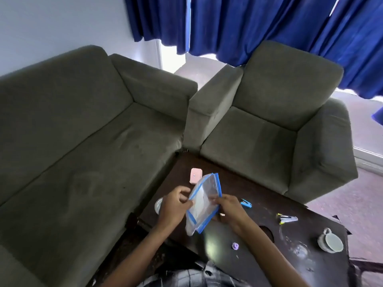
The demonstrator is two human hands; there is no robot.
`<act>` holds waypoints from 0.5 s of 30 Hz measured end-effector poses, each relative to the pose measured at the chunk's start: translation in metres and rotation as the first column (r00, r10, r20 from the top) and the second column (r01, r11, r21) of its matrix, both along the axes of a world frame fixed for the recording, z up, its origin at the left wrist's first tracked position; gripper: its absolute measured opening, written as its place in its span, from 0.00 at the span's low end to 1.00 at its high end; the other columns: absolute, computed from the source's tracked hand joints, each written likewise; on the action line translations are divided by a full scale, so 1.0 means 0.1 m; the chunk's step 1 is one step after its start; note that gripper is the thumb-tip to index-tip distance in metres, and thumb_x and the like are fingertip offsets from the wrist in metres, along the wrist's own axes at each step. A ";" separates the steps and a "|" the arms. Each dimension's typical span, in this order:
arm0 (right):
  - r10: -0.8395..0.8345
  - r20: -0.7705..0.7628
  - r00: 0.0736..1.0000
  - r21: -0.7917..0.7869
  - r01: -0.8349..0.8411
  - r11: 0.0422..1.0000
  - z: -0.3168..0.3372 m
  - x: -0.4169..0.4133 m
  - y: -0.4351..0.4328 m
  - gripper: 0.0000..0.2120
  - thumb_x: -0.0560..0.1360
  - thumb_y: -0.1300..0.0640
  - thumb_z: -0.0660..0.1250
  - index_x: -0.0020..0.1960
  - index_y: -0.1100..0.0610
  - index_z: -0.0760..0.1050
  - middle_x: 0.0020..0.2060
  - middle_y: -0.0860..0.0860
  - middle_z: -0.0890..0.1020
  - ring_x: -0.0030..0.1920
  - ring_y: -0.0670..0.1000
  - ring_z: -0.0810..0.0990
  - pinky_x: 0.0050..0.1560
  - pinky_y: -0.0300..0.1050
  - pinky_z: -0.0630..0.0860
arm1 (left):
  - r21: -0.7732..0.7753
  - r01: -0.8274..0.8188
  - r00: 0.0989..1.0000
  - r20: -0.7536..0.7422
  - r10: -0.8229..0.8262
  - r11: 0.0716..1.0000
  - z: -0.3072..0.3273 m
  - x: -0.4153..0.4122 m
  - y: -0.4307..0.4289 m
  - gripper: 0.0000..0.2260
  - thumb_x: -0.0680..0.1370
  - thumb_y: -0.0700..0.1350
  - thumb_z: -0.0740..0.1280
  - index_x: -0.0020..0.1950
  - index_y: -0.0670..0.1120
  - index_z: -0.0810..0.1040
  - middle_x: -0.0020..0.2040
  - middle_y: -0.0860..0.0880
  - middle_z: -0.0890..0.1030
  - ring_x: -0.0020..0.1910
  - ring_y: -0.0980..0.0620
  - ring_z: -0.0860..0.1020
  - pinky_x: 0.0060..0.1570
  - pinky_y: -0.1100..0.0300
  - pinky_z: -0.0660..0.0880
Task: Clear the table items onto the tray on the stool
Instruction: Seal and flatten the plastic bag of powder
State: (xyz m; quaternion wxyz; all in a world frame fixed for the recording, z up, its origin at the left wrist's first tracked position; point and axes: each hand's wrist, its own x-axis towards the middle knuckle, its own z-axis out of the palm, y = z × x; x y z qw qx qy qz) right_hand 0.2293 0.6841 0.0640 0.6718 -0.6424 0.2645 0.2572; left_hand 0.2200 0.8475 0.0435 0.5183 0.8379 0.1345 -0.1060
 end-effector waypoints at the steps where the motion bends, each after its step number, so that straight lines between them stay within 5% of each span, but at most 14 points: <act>1: -0.002 0.016 1.000 -0.050 0.003 0.999 -0.04 0.03 0.08 0.07 0.75 0.65 0.61 0.44 0.60 0.78 0.33 0.53 0.78 0.29 0.48 0.76 0.32 0.42 0.76 | 0.060 0.037 0.999 0.010 -0.038 0.998 0.00 0.07 0.10 0.13 0.70 0.41 0.72 0.51 0.53 0.77 0.34 0.54 0.81 0.29 0.58 0.77 0.34 0.58 0.75; 9: 0.082 0.209 0.974 -0.452 0.022 0.892 -0.08 0.20 0.53 0.07 0.73 0.67 0.60 0.46 0.62 0.75 0.36 0.53 0.77 0.35 0.50 0.76 0.31 0.39 0.74 | 0.300 0.271 0.951 0.065 -0.303 0.915 0.06 0.28 0.53 0.17 0.76 0.46 0.64 0.64 0.56 0.69 0.48 0.54 0.85 0.47 0.51 0.82 0.44 0.56 0.76; 12: 0.164 0.248 0.955 -0.601 0.019 0.799 -0.05 0.24 0.60 0.08 0.71 0.66 0.63 0.47 0.57 0.71 0.36 0.49 0.74 0.37 0.51 0.74 0.37 0.42 0.69 | 0.343 0.318 0.929 0.071 -0.362 0.884 0.02 0.34 0.61 0.14 0.77 0.45 0.59 0.62 0.54 0.64 0.45 0.52 0.84 0.44 0.46 0.81 0.41 0.52 0.76; 15: 0.189 0.287 0.939 -0.669 0.055 0.741 -0.07 0.22 0.63 0.10 0.70 0.68 0.63 0.44 0.58 0.64 0.32 0.48 0.71 0.33 0.49 0.70 0.33 0.43 0.65 | 0.355 0.370 0.905 0.072 -0.420 0.859 -0.01 0.38 0.64 0.07 0.77 0.43 0.58 0.54 0.50 0.66 0.41 0.49 0.83 0.41 0.43 0.80 0.36 0.52 0.73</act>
